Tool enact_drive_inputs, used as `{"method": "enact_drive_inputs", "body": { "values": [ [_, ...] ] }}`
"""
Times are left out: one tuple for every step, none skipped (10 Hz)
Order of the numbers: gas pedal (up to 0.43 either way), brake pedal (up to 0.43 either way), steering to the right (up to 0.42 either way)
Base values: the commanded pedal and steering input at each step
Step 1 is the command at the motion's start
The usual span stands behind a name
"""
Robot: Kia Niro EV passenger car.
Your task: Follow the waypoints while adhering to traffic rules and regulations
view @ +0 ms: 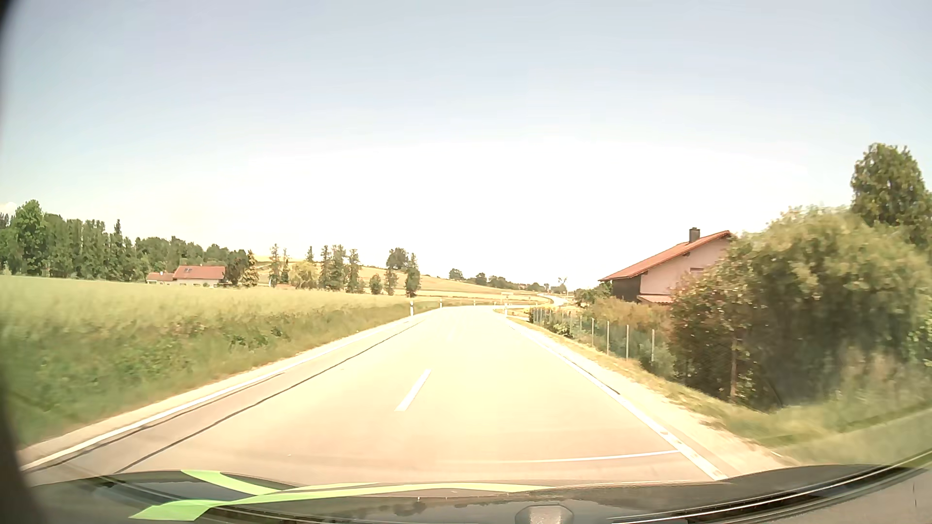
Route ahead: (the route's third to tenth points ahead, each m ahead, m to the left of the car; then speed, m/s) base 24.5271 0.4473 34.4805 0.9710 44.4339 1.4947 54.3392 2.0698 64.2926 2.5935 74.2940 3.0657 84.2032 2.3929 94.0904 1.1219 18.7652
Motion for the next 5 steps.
{"method": "enact_drive_inputs", "body": {
  "values": [
    [0.138,0.0,-0.016],
    [0.138,0.0,-0.016],
    [0.15,0.0,-0.016],
    [0.157,0.0,-0.016],
    [0.157,0.0,-0.016]
  ]
}}
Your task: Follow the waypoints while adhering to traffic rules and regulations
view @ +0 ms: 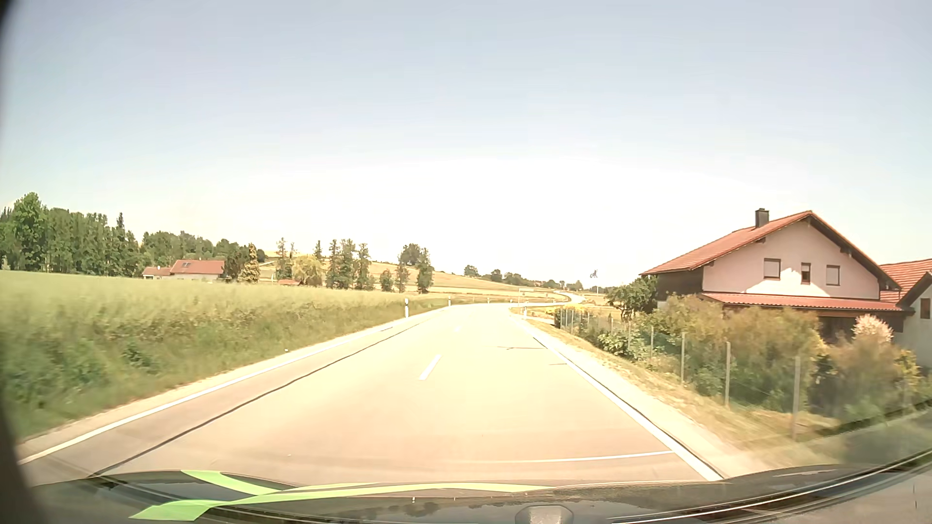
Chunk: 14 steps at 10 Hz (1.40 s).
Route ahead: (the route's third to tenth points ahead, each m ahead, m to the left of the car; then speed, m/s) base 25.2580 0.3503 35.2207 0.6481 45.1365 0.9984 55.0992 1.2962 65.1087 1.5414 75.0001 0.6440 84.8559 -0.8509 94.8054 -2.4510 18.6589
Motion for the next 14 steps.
{"method": "enact_drive_inputs", "body": {
  "values": [
    [0.169,0.0,-0.015],
    [0.169,0.0,-0.015],
    [0.169,0.0,-0.015],
    [0.169,0.0,-0.014],
    [0.169,0.0,-0.013],
    [0.169,0.0,-0.011],
    [0.157,0.0,-0.008],
    [0.15,0.0,-0.005],
    [0.15,0.0,-0.003],
    [0.138,0.0,-0.001],
    [0.118,0.0,0.0],
    [0.047,0.0,0.001],
    [0.0,0.0,0.001],
    [0.0,0.0,0.003]
  ]
}}
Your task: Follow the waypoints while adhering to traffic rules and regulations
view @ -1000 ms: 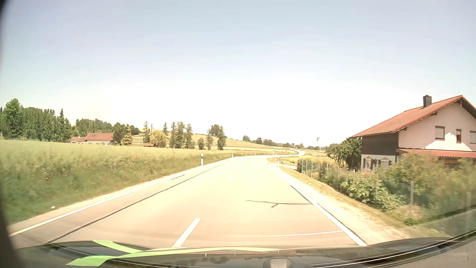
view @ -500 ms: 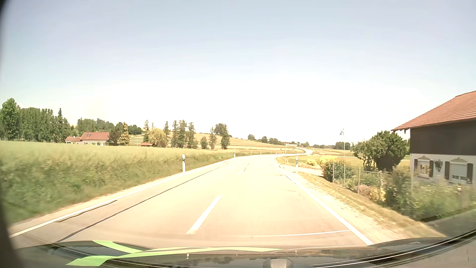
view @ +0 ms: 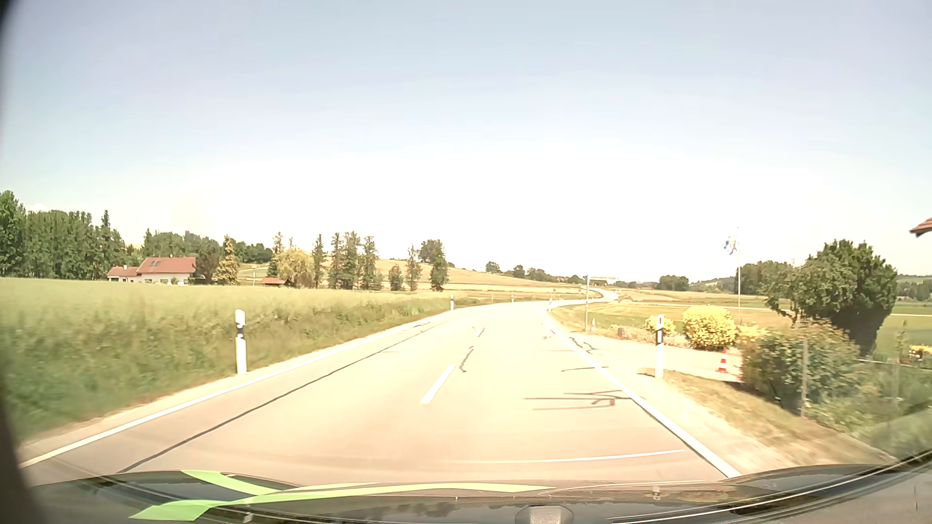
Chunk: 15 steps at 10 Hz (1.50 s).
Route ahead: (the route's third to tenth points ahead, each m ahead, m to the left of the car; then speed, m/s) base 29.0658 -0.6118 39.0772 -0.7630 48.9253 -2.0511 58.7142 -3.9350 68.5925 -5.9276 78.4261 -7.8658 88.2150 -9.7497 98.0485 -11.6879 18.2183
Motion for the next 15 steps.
{"method": "enact_drive_inputs", "body": {
  "values": [
    [0.0,0.0,0.005],
    [0.0,0.0,0.006],
    [0.047,0.0,0.006],
    [0.059,0.0,0.007],
    [0.067,0.0,0.009],
    [0.079,0.0,0.01],
    [0.087,0.0,0.01],
    [0.11,0.0,0.01],
    [0.15,0.0,0.009],
    [0.169,0.0,0.01],
    [0.177,0.0,0.009],
    [0.177,0.0,0.009],
    [0.177,0.0,0.009],
    [0.177,0.0,0.009],
    [0.177,0.0,0.007]
  ]
}}
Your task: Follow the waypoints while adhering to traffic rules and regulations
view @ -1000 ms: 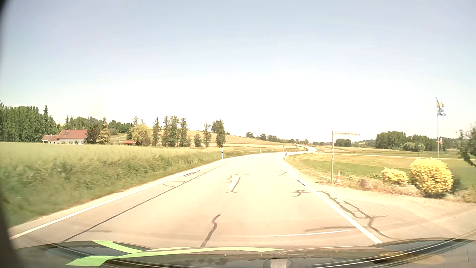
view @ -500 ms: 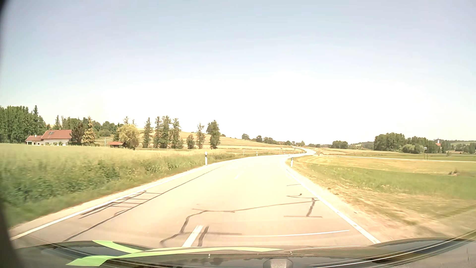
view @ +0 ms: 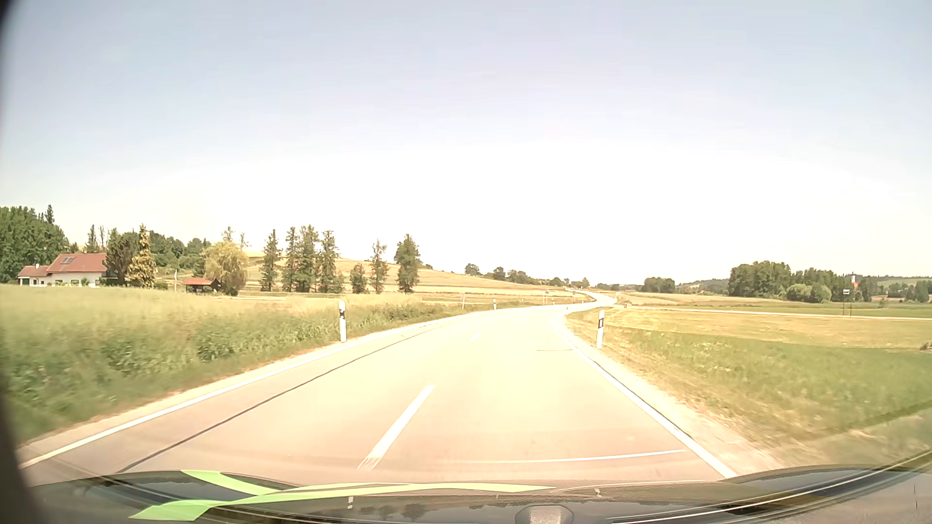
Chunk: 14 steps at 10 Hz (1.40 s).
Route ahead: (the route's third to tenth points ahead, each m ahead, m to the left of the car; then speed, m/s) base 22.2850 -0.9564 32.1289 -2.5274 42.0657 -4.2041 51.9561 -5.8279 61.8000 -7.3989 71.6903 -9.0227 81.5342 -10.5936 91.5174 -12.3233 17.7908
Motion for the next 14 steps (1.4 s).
{"method": "enact_drive_inputs", "body": {
  "values": [
    [0.177,0.0,0.005],
    [0.177,0.0,0.006],
    [0.177,0.0,0.008],
    [0.169,0.0,0.012],
    [0.169,0.0,0.014],
    [0.169,0.0,0.015],
    [0.169,0.0,0.016],
    [0.169,0.0,0.018],
    [0.169,0.0,0.021],
    [0.169,0.0,0.022],
    [0.169,0.0,0.022],
    [0.169,0.0,0.022],
    [0.169,0.0,0.021],
    [0.177,0.0,0.019]
  ]
}}
